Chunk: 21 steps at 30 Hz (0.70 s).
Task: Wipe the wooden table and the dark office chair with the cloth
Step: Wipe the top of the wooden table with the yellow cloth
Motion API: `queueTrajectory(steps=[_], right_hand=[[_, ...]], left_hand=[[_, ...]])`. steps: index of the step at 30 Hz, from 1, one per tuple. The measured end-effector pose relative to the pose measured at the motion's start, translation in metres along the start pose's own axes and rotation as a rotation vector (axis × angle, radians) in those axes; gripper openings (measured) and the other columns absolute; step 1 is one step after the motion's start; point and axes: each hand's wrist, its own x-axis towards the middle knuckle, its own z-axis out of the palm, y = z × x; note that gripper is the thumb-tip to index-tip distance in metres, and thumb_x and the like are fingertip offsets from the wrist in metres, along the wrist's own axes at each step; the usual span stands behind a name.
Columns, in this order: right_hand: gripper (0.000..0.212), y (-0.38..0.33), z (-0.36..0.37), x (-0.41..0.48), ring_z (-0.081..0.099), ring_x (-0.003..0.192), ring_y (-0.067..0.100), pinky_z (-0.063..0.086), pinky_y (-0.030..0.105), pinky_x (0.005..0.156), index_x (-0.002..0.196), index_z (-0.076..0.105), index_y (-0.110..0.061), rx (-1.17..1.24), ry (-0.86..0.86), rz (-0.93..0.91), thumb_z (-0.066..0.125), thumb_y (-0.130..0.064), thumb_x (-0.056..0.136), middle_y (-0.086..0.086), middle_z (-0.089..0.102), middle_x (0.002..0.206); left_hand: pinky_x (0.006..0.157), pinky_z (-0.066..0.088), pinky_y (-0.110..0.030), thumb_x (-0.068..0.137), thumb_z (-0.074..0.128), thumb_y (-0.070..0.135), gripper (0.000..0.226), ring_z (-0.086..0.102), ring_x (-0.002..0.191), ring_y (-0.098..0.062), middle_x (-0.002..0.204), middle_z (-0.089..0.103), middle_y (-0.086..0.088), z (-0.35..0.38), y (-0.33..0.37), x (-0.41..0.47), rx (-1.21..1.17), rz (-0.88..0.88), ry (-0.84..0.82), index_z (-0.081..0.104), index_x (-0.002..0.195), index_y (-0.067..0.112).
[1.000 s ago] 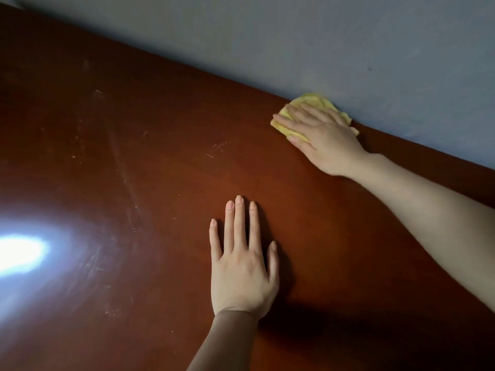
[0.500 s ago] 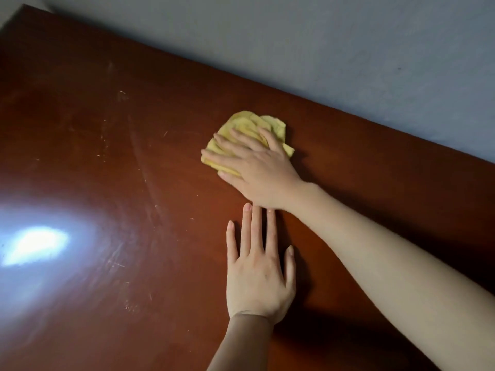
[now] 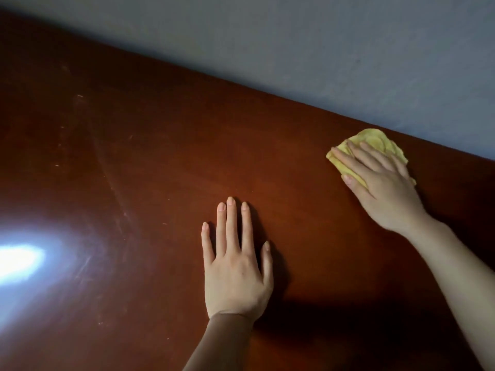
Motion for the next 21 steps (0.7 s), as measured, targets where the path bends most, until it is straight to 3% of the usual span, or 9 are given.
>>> queueTrajectory(steps=[4, 11, 16, 21], right_hand=[[0.050, 0.012, -0.003, 0.024, 0.015, 0.145, 0.014, 0.010, 0.044, 0.115, 0.148, 0.021, -0.044, 0.025, 0.090, 0.101, 0.020, -0.047, 0.098, -0.010, 0.021, 0.157], [0.046, -0.010, 0.007, 0.043, 0.012, 0.146, 0.012, 0.003, 0.045, 0.115, 0.146, 0.022, -0.047, 0.042, 0.186, 0.299, 0.029, -0.043, 0.102, -0.011, 0.021, 0.158], [0.047, -0.039, 0.018, 0.003, 0.015, 0.146, 0.014, 0.003, 0.045, 0.114, 0.146, 0.022, -0.048, 0.000, 0.142, 0.152, 0.026, -0.047, 0.099, -0.011, 0.023, 0.157], [0.047, -0.061, 0.032, -0.065, 0.029, 0.141, 0.016, 0.016, 0.047, 0.113, 0.144, 0.032, -0.043, -0.032, 0.138, -0.073, 0.030, -0.045, 0.097, -0.009, 0.039, 0.150]], left_hand=[[0.114, 0.010, -0.046, 0.094, 0.029, 0.041, 0.064, 0.015, 0.144, -0.026, 0.155, 0.022, -0.013, 0.000, 0.001, 0.000, 0.006, 0.009, 0.005, 0.027, 0.148, 0.007], [0.116, 0.006, -0.046, 0.095, 0.026, 0.041, 0.064, 0.011, 0.146, -0.027, 0.156, 0.018, -0.014, 0.002, 0.001, 0.001, 0.012, 0.014, 0.006, 0.023, 0.149, 0.007], [0.117, 0.004, -0.045, 0.095, 0.025, 0.042, 0.064, 0.009, 0.146, -0.026, 0.157, 0.017, -0.013, 0.004, 0.001, -0.001, 0.016, 0.010, 0.010, 0.022, 0.150, 0.008], [0.117, 0.003, -0.044, 0.095, 0.026, 0.041, 0.064, 0.009, 0.146, -0.026, 0.157, 0.017, -0.014, 0.005, 0.001, -0.001, 0.021, 0.015, 0.024, 0.023, 0.149, 0.007]])
